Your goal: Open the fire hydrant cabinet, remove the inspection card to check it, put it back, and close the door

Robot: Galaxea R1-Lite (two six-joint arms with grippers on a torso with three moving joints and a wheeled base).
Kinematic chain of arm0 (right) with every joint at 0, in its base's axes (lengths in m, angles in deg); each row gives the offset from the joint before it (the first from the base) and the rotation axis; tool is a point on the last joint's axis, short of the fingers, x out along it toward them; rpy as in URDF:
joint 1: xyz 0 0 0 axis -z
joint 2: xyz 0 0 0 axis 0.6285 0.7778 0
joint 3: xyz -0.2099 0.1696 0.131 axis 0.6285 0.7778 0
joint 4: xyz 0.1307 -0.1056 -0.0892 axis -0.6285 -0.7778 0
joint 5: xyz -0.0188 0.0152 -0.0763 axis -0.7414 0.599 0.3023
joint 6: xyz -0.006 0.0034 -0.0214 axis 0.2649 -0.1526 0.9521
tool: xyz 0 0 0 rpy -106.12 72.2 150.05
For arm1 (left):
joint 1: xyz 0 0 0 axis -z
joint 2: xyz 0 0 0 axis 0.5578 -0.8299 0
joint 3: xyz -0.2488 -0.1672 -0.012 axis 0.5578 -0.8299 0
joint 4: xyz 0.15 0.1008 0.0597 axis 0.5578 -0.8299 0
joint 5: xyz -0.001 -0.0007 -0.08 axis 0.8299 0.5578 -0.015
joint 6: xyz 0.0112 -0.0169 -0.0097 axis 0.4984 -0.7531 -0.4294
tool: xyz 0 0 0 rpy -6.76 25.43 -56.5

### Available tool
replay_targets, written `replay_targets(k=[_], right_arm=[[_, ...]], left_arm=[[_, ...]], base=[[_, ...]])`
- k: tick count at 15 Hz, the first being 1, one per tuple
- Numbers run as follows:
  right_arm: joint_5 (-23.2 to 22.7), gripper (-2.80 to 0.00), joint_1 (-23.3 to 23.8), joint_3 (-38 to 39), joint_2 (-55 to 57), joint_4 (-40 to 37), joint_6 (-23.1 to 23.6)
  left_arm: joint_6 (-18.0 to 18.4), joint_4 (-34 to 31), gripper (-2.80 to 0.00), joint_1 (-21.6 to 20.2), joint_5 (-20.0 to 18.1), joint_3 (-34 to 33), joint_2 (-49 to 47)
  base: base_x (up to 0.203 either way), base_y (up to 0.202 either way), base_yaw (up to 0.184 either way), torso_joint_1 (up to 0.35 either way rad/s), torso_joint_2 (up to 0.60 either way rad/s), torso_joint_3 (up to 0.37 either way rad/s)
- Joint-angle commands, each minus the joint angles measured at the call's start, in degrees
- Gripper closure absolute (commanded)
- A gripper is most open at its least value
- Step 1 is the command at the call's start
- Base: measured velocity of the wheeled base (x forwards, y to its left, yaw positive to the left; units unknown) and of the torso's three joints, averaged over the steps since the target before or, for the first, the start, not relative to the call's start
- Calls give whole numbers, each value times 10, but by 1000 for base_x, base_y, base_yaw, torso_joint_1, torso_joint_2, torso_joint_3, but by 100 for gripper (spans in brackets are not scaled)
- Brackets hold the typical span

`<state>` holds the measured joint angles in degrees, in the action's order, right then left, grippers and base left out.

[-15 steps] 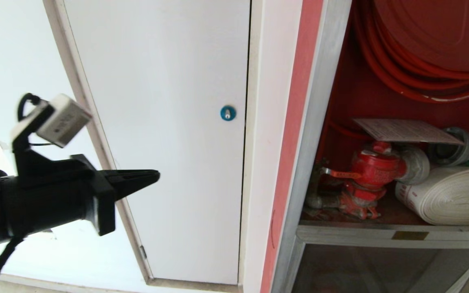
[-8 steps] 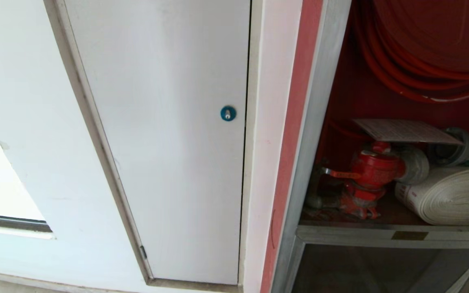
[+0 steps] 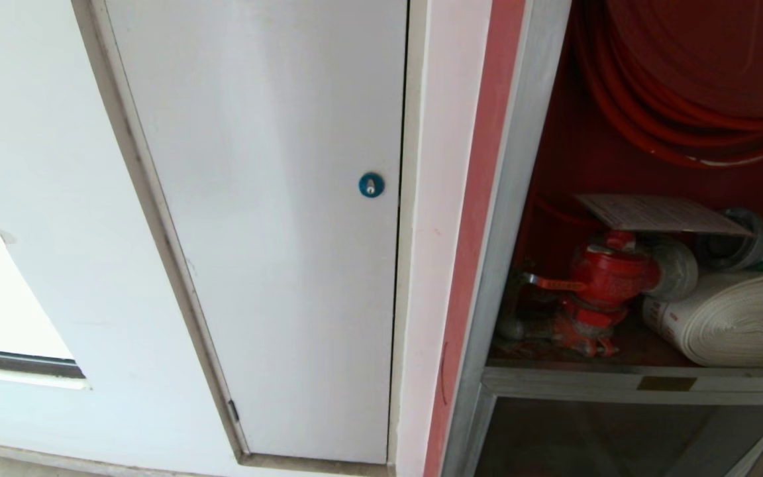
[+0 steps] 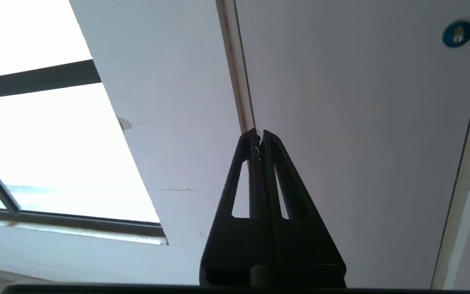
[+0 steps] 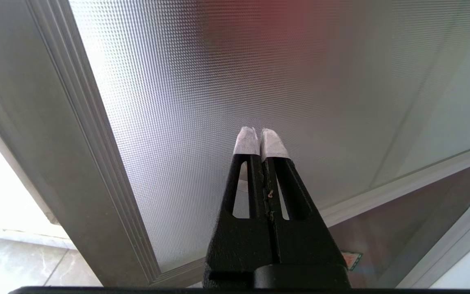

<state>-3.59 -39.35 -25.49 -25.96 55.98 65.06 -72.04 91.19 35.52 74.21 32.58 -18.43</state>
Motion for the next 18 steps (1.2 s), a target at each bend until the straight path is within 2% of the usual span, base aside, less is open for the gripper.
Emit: replay_targets(k=[1, 3, 5, 9, 11, 13, 14, 18], right_arm=[[0, 0, 0, 0, 0, 0, 0], [0, 0, 0, 0, 1, 0, 0], [0, 0, 0, 0, 1, 0, 0], [0, 0, 0, 0, 0, 0, 0], [0, 0, 0, 0, 0, 0, 0], [0, 0, 0, 0, 1, 0, 0], [0, 0, 0, 0, 0, 0, 0], [0, 0, 0, 0, 0, 0, 0]], left_arm=[[2, 0, 0, -7, 0, -39, 50], [3, 1, 0, -13, -4, -98, 110], [1, 4, 0, -15, -32, -165, 155], [-26, 7, 0, -15, -75, -253, 161], [-62, -2, 0, -15, -88, -256, 161], [-82, -48, 0, -15, -106, -256, 161], [-94, -47, 0, -15, -108, -256, 162], [-98, -46, 0, -15, -108, -256, 161]], base=[[0, 0, 0, 0, 0, 0], [0, 0, 0, 0, 0, 0], [0, 0, 0, 0, 0, 0], [0, 0, 0, 0, 0, 0], [0, 0, 0, 0, 0, 0], [0, 0, 0, 0, 0, 0], [0, 0, 0, 0, 0, 0], [0, 0, 0, 0, 0, 0]])
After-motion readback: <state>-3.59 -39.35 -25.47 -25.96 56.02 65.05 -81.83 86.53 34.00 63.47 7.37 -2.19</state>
